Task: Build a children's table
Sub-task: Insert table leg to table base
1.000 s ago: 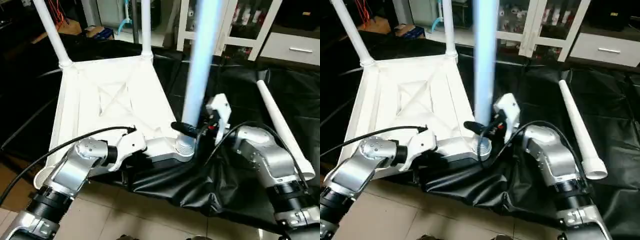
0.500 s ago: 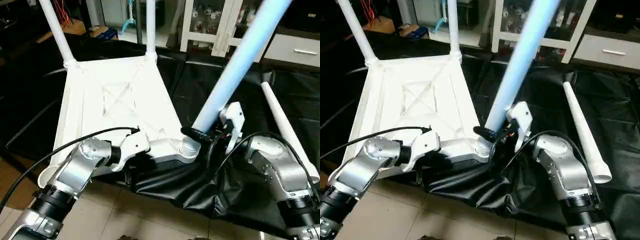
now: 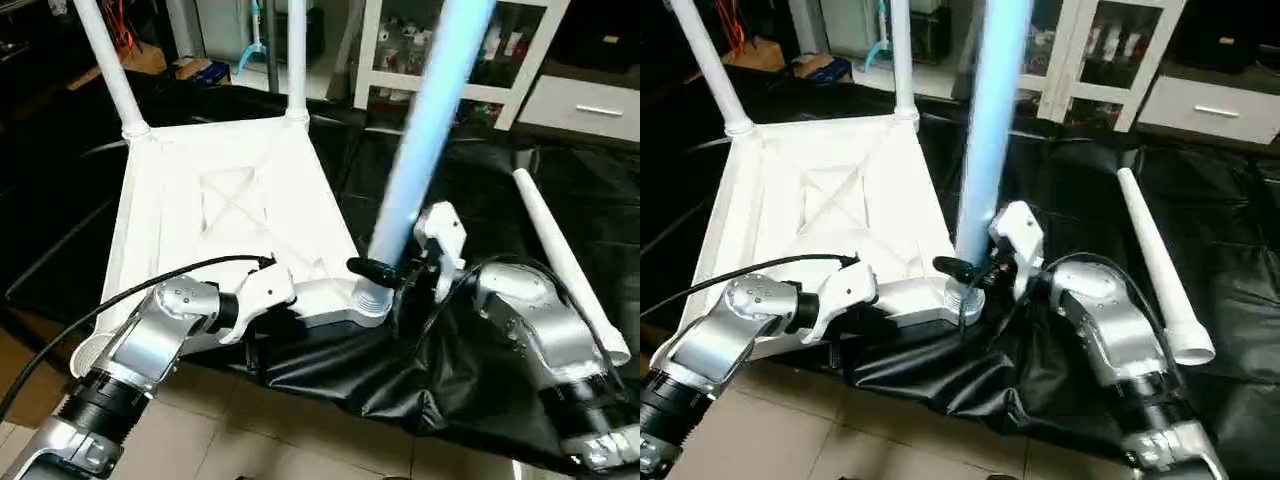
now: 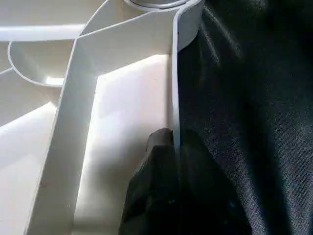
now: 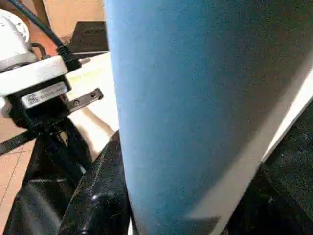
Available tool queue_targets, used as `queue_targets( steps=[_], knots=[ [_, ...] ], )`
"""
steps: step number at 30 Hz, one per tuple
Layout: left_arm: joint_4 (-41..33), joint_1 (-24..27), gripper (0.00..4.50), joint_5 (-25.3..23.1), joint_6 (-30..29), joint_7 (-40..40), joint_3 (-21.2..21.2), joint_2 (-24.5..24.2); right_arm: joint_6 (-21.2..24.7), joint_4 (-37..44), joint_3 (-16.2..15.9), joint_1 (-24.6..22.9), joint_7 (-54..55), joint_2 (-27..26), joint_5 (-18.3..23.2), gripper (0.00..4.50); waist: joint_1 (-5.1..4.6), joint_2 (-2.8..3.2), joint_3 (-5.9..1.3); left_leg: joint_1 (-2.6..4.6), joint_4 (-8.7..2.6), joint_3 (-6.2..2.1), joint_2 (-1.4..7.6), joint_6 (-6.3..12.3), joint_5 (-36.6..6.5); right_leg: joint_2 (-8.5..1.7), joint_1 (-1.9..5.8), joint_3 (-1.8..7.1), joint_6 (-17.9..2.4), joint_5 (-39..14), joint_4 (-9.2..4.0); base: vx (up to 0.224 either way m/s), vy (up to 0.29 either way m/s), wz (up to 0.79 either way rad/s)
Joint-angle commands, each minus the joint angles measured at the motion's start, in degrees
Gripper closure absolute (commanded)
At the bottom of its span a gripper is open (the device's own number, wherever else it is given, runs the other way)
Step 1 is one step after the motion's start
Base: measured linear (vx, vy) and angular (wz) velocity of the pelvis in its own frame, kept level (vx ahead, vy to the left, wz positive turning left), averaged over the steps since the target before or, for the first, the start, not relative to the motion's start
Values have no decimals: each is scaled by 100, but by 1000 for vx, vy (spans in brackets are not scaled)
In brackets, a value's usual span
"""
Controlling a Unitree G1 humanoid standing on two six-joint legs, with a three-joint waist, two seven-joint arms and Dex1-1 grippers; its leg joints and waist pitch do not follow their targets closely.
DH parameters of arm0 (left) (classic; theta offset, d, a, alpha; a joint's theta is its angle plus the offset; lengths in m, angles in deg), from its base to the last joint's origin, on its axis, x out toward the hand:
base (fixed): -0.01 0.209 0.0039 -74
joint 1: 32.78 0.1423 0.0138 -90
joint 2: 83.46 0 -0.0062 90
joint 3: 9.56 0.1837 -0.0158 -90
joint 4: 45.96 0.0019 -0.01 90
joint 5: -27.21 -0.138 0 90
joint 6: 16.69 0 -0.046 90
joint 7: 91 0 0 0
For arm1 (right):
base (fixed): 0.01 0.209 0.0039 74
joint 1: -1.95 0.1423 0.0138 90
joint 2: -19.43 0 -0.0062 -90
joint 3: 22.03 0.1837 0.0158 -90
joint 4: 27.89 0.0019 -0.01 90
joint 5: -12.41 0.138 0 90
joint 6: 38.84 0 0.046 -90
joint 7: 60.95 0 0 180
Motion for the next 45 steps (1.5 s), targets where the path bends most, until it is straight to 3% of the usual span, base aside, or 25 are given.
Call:
queue_targets(
  steps=[1,4,5,12,20,26,31,32,33,34,35,36,38,39,40,41,42,43,45],
  knots=[
    [-68,35,450,88,158,-116,86,74,320,-751,-325,-248,199,11,-487,267,-50,-14,-115,125,-621,-445,641,-404,-2713,-453,-79,339,-948,-3089,-569,0,0,0],
    [-84,48,450,95,151,-98,81,77,351,-714,-339,-304,163,27,-455,267,-67,-19,-109,130,-639,-477,644,-479,-2929,-448,-93,329,-816,-3308,-587,0,0,0],
    [-97,60,450,96,146,-86,79,77,362,-690,-321,-358,160,49,-433,267,-73,-46,-113,122,-650,-487,647,-487,-2953,-447,-89,324,-779,-3310,-582,0,0,0],
    [-74,76,450,82,171,30,45,88,297,-657,-72,-646,333,121,-396,268,-48,-2,-118,164,-692,-440,652,-549,-2966,-417,-110,334,-878,-2790,-587,0,0,0],
    [195,-98,450,-75,-6,582,-96,288,154,-651,199,-774,1024,-90,-518,268,-48,4,-112,197,-687,-474,644,-600,-3314,-429,-165,329,-661,-3420,-663,0,0,0],
    [322,-298,450,-59,-546,1167,-309,673,242,-973,473,-578,2260,-397,-811,268,-166,17,-103,181,-733,-565,625,-800,-3903,-413,-150,227,-450,-3721,-675,0,0,0],
    [882,-906,450,-61,-1484,2697,-783,1847,93,-2218,877,179,4509,-961,-1176,268,-328,58,-123,241,-736,-570,576,-870,-4208,-366,-173,116,-423,-3574,-727,0,0,0],
    [882,-906,450,-61,-1484,2697,-783,1847,93,-2218,877,179,4509,-961,-1176,268,-411,67,-107,249,-742,-568,551,-892,-4280,-347,-187,73,-481,-3357,-727,0,0,0],
    [1260,-1329,450,177,-1603,3628,-1248,2587,-205,-2878,1013,587,5362,-1293,-1199,268,-434,75,-147,254,-777,-570,573,-880,-4323,-334,-104,43,-506,-3009,-694,0,0,0],
    [1389,-1486,450,304,-1591,3918,-1414,2844,-322,-3134,1024,740,5623,-1401,-1215,268,-504,87,-162,178,-815,-582,558,-878,-4252,-331,-39,14,-602,-2605,-640,-11,58,-4],
    [1389,-1486,450,304,-1591,3918,-1414,2844,-322,-3134,1024,740,5623,-1401,-1215,268,-502,76,-189,178,-810,-581,556,-862,-4192,-346,-16,14,-633,-2464,-626,-11,58,-4],
    [1520,-1654,450,403,-1534,4132,-1519,3048,-409,-3456,1052,926,5886,-1535,-1183,268,-504,79,-202,189,-776,-547,537,-760,-3986,-397,-51,66,-710,-2257,-657,0,0,0],
    [1685,-1901,450,403,-1377,4428,-1574,3247,-545,-3961,982,1251,6188,-1736,-1231,268,-610,39,-243,75,-678,-552,500,-520,-3431,-510,2,150,-929,-2077,-665,0,0,0],
    [1723,-1994,450,361,-1328,4526,-1585,3296,-621,-4162,922,1421,6330,-1873,-1301,268,-593,5,-312,-19,-636,-524,515,-270,-2683,-577,93,206,-1122,-1529,-616,55,15,-2],
    [1723,-1994,450,361,-1328,4526,-1585,3296,-621,-4162,922,1421,6330,-1873,-1301,268,-550,-18,-355,-59,-572,-471,520,85,-1896,-608,134,229,-1325,-863,-567,0,0,0],
    [1727,-2011,450,316,-1335,4549,-1594,3305,-669,-4232,930,1472,6383,-1922,-1322,268,-507,-5,-351,-31,-558,-434,523,267,-1629,-603,118,217,-1422,-664,-565,0,0,0],
    [1712,-2012,450,301,-1409,4560,-1664,3311,-764,-4345,970,1525,6459,-1982,-1347,268,-508,3,-321,-32,-563,-400,543,489,-1624,-571,67,206,-1511,-840,-598,0,0,0],
    [1712,-2012,450,301,-1409,4560,-1664,3311,-764,-4345,970,1525,6459,-1982,-1347,268,-546,-3,-317,-63,-557,-418,538,511,-1854,-543,69,177,-1416,-1332,-609,52,-10,1],
    [1752,-2020,450,286,-1425,4630,-1738,3278,-945,-4511,1080,1592,6532,-2024,-1321,268,-547,-9,-349,-44,-558,-424,543,483,-1846,-506,50,157,-1297,-1430,-600,52,-12,0]
  ],
)
